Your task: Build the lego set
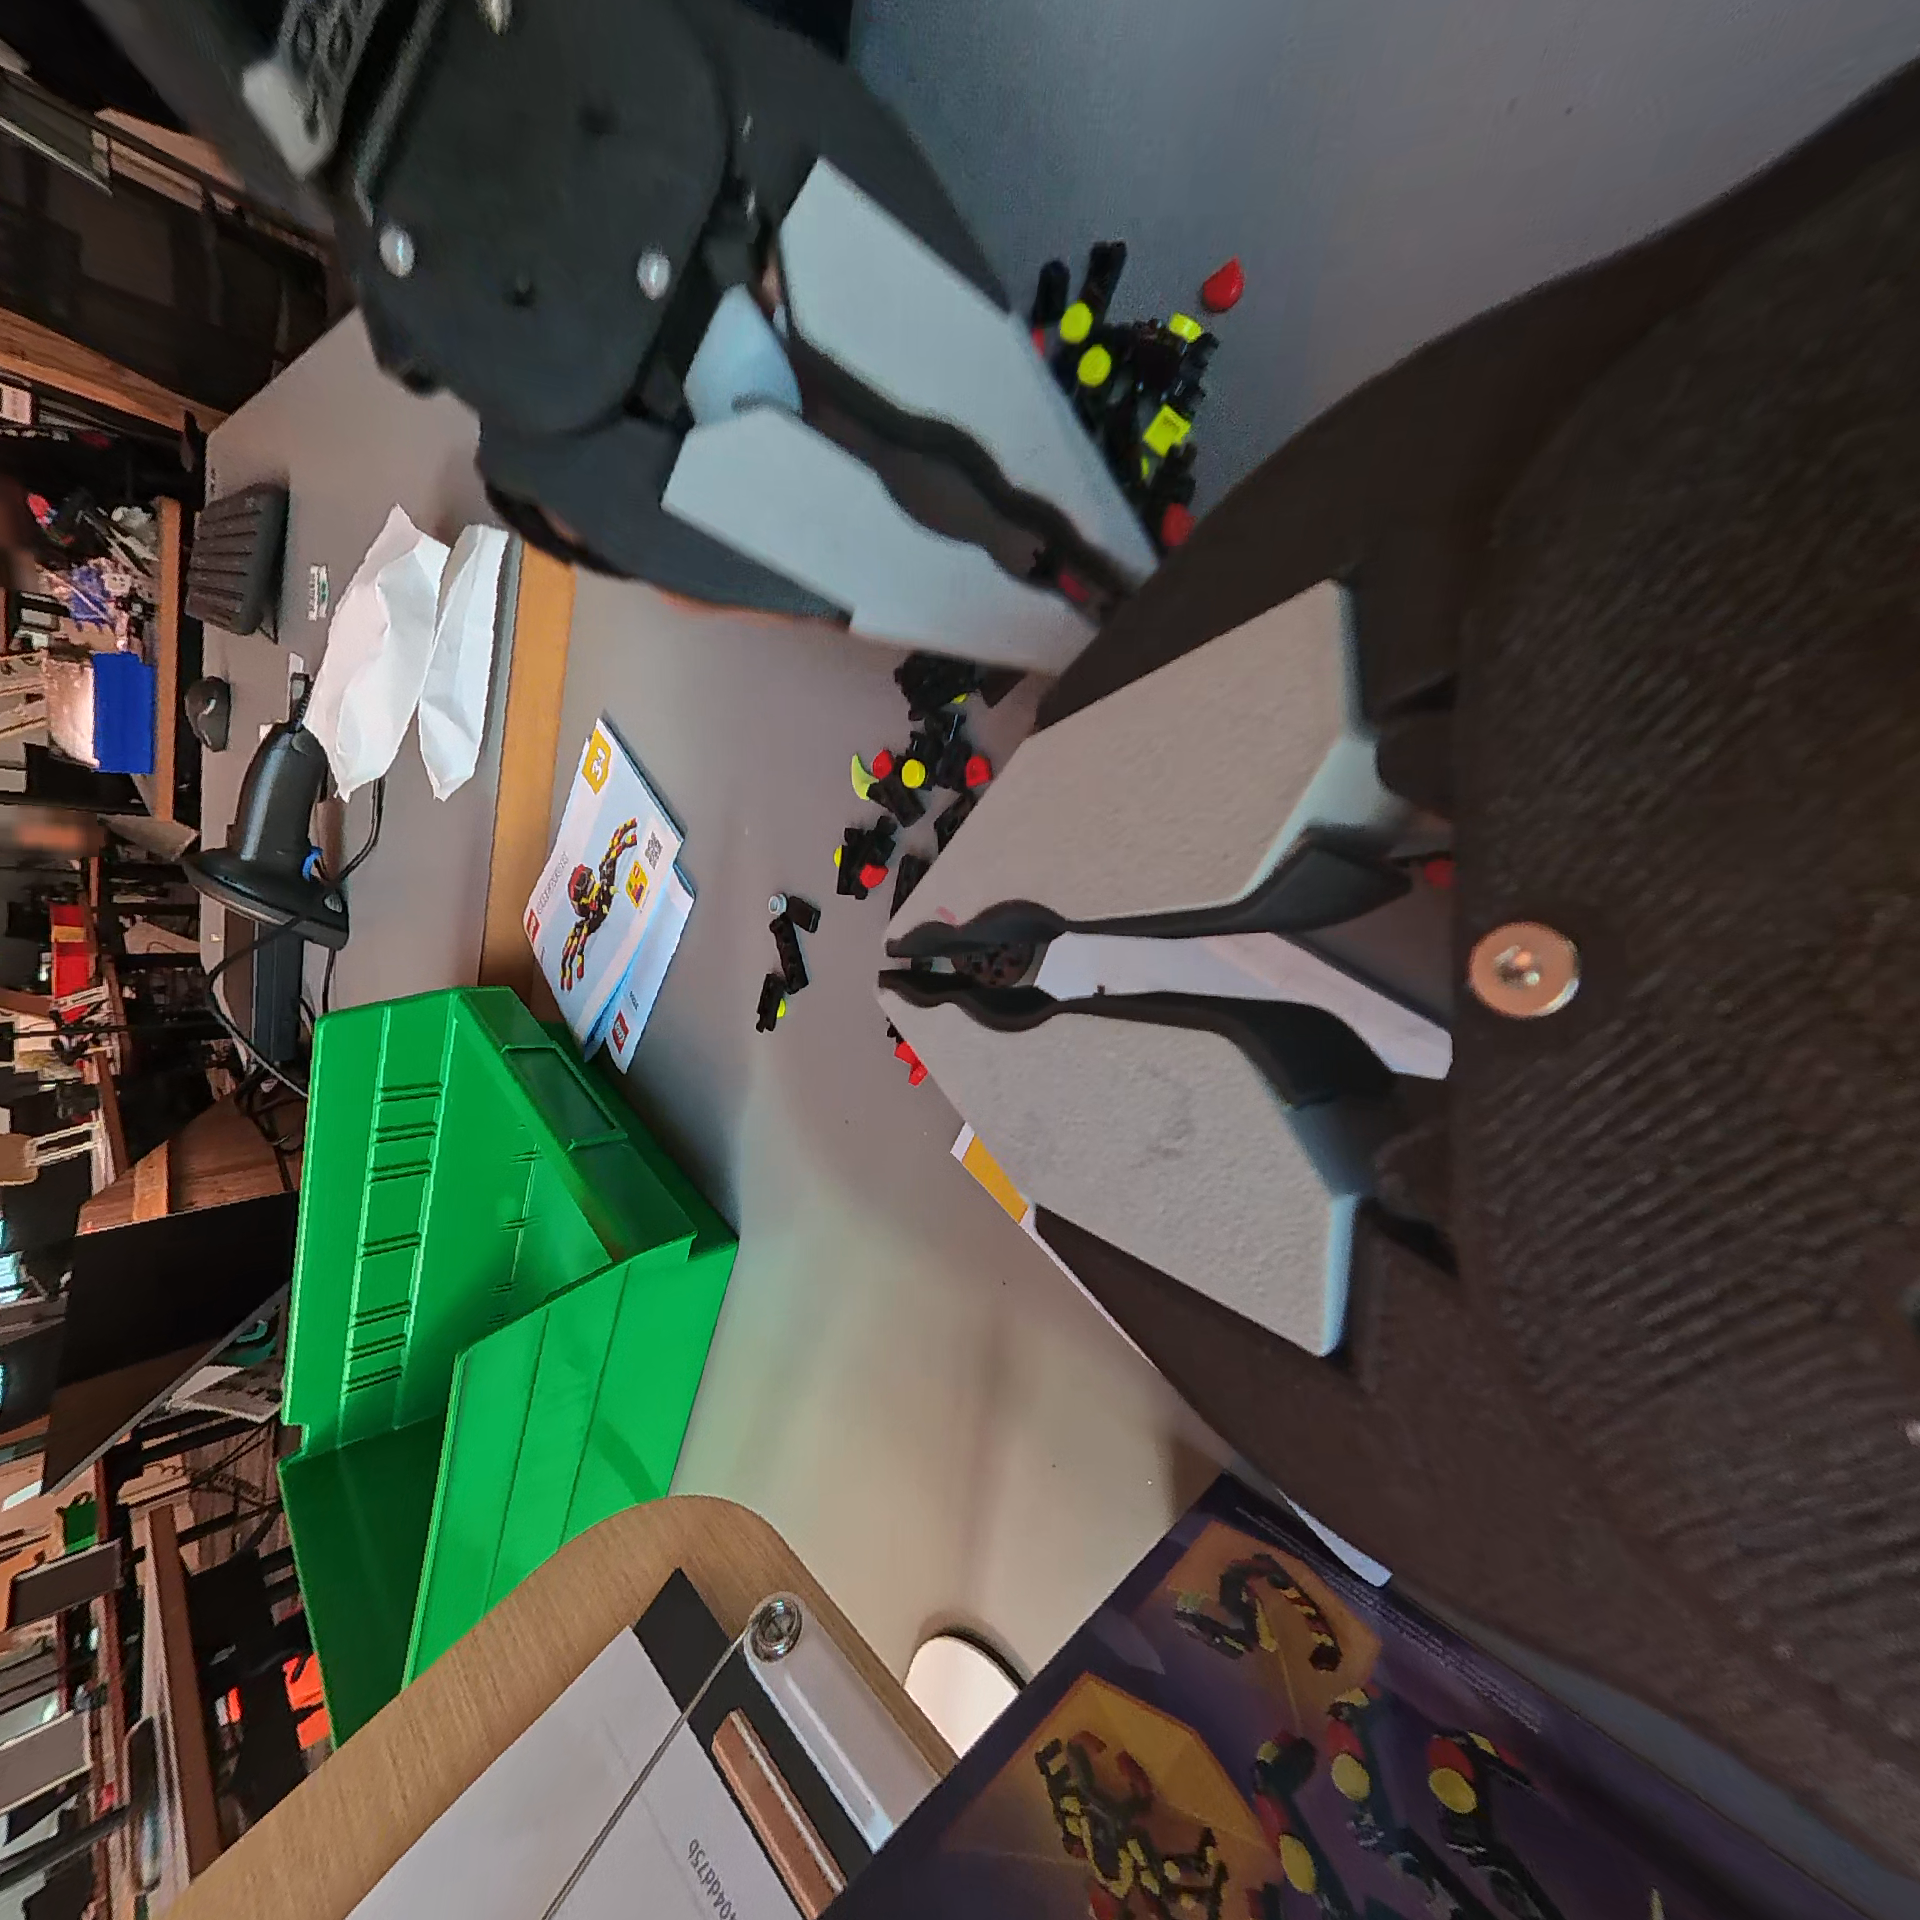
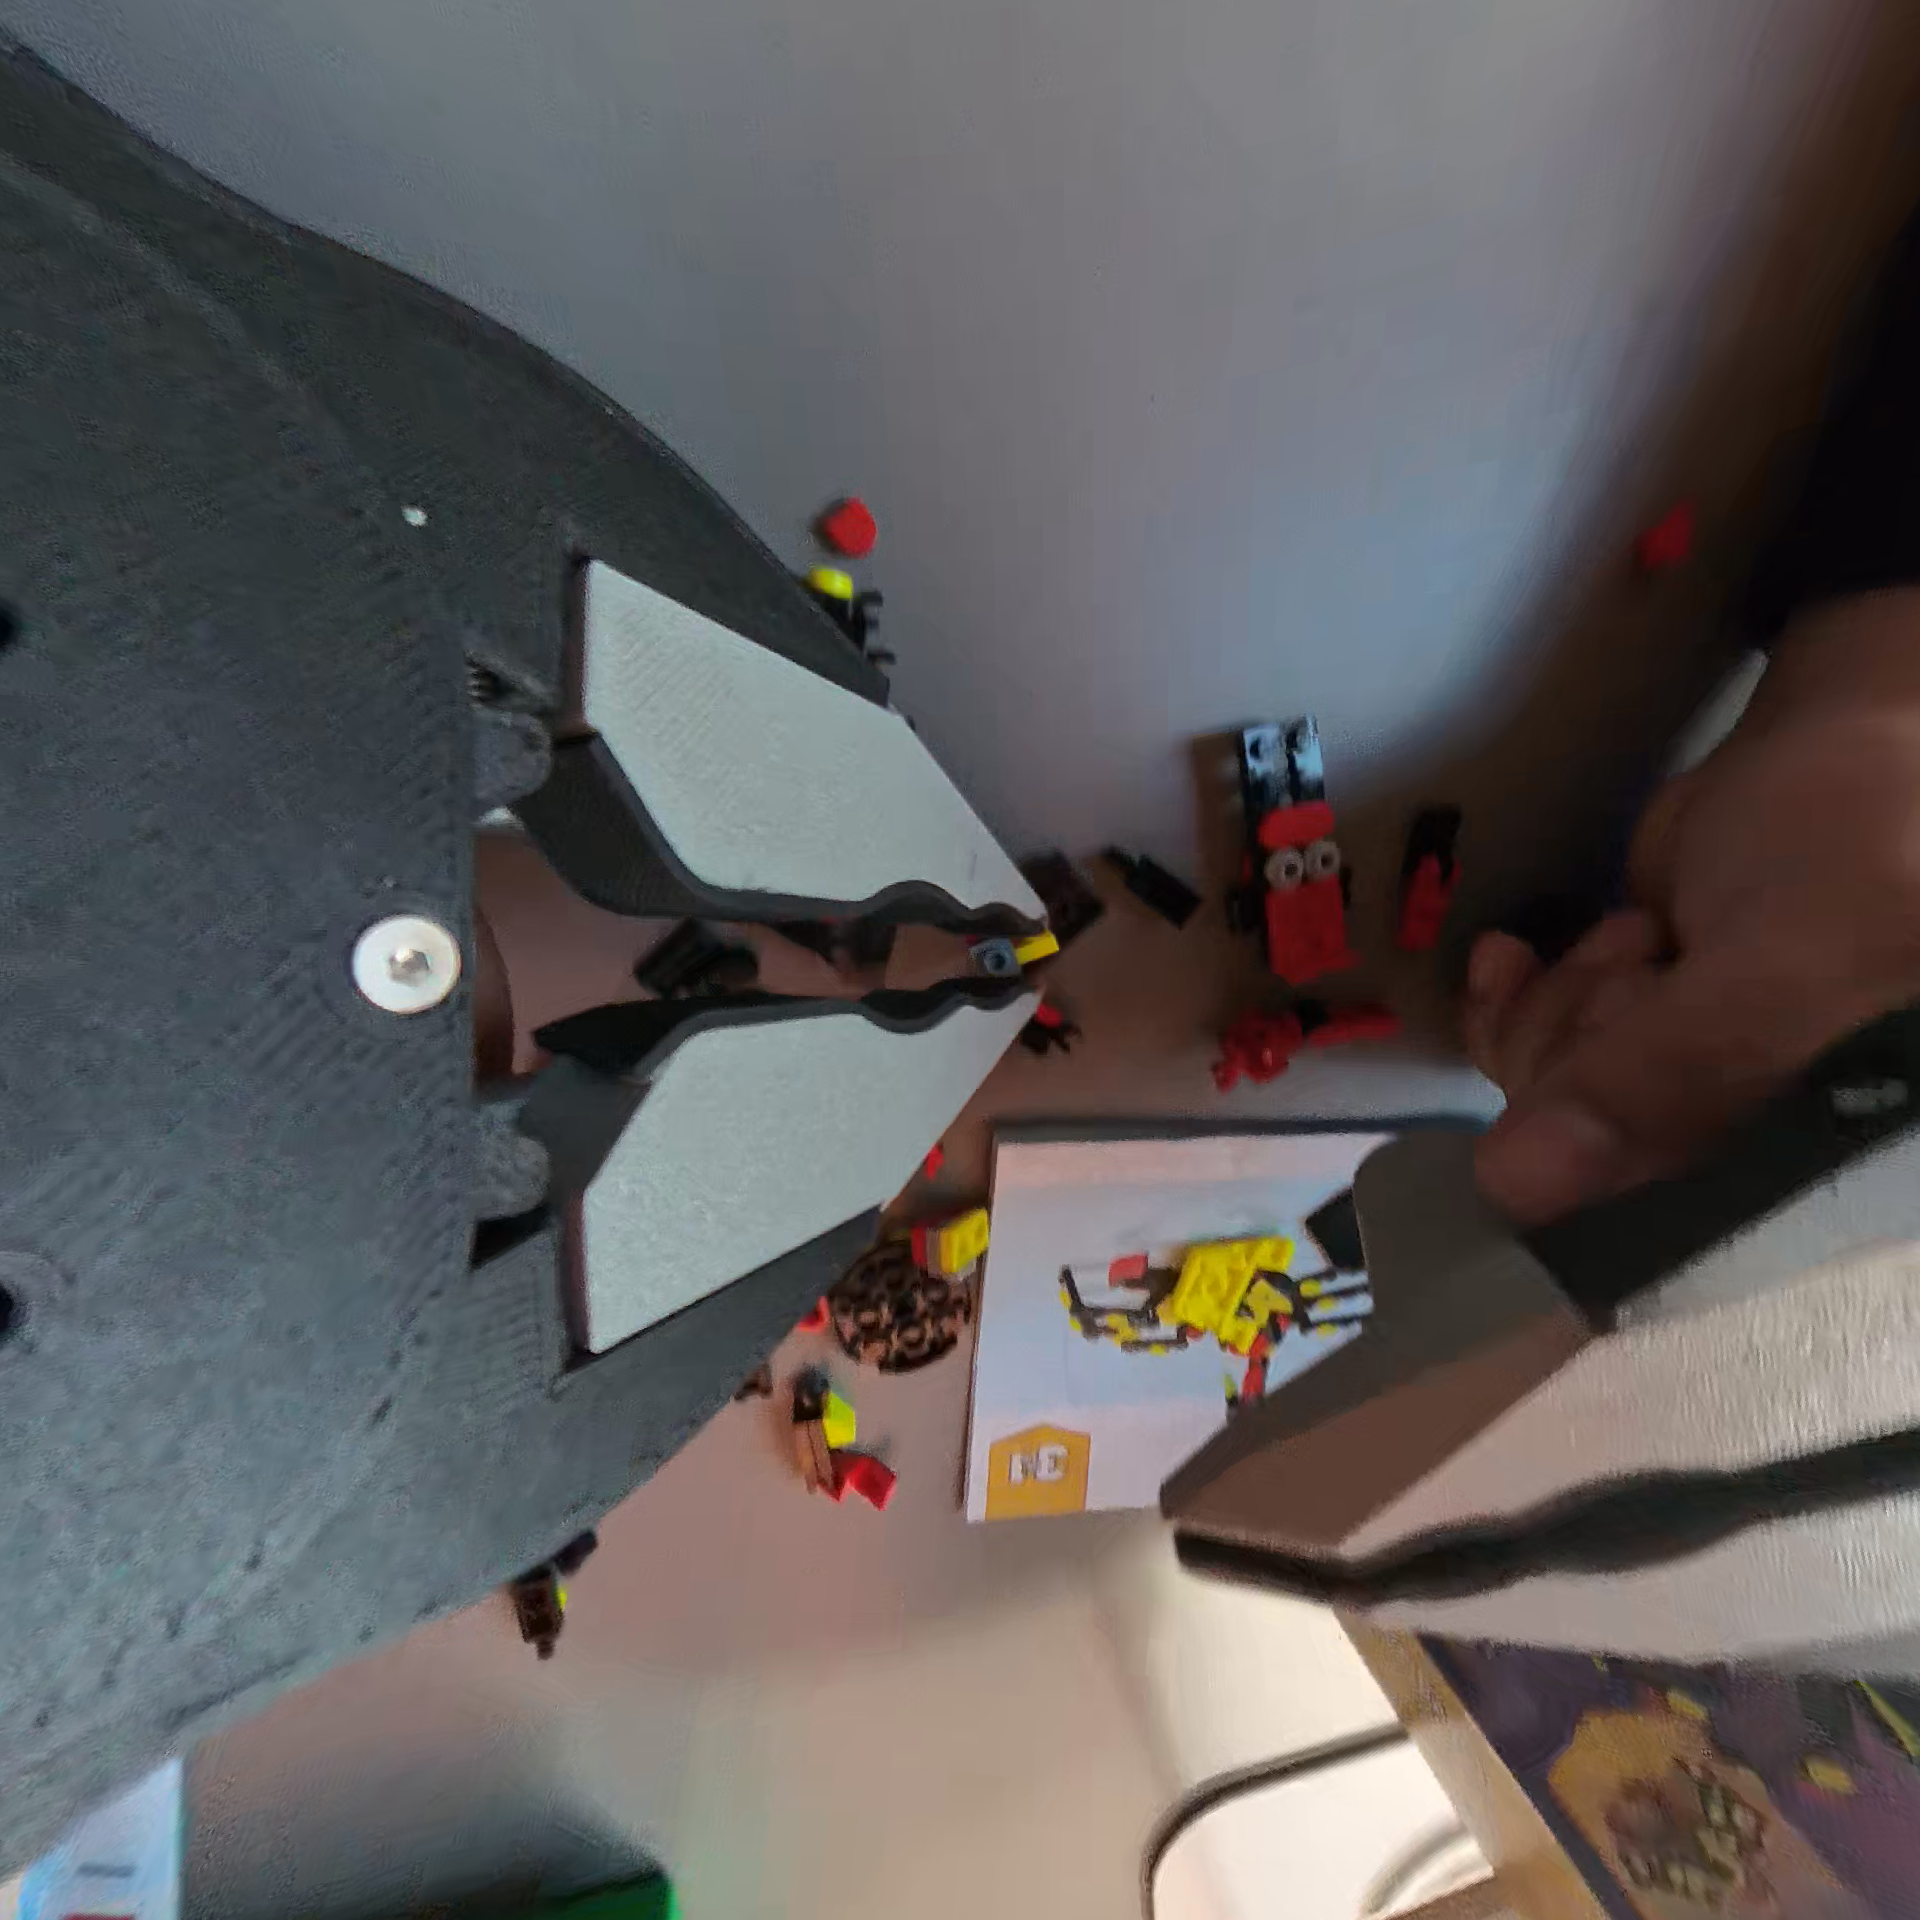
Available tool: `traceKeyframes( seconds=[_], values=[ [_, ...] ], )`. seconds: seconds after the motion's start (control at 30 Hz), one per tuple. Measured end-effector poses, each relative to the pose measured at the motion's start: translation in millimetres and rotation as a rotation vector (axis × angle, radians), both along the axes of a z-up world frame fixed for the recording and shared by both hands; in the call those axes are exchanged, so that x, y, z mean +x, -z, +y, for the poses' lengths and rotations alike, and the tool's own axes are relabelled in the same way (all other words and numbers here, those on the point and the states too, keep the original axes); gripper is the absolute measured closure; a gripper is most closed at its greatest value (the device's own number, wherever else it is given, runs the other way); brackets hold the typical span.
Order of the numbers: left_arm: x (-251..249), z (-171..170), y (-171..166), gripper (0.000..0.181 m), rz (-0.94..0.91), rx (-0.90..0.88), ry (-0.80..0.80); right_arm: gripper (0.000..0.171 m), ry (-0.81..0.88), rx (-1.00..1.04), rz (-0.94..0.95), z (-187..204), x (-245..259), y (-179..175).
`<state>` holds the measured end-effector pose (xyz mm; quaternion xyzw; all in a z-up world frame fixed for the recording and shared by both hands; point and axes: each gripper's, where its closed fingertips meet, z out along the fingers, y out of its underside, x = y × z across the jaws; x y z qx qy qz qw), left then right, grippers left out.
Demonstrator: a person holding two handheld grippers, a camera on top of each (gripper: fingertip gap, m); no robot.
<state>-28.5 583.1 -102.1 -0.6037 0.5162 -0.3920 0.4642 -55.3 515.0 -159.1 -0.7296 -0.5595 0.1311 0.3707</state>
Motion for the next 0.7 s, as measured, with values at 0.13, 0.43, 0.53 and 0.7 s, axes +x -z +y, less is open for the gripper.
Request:
traceKeyframes(
  seconds=[0.13,0.43,0.53,0.7],
  values=[
    [-0.4,0.4,-0.6,0.181,-0.005,-0.004,-0.001,0.169,0.014,0.039,0.178,26.9,5.7,-8.7],
    [2.9,1.2,6.8,0.178,0.043,-0.017,0.000,0.171,0.174,0.195,0.173,56.1,41.7,-16.4],
    [1.4,2.0,3.7,0.178,0.022,-0.018,-0.006,0.171,0.287,0.264,0.226,72.6,54.1,-29.4],
    [0.4,1.7,1.7,0.178,0.011,0.001,-0.012,0.171,0.337,0.261,0.260,79.7,61.3,-33.3]
  ],
)
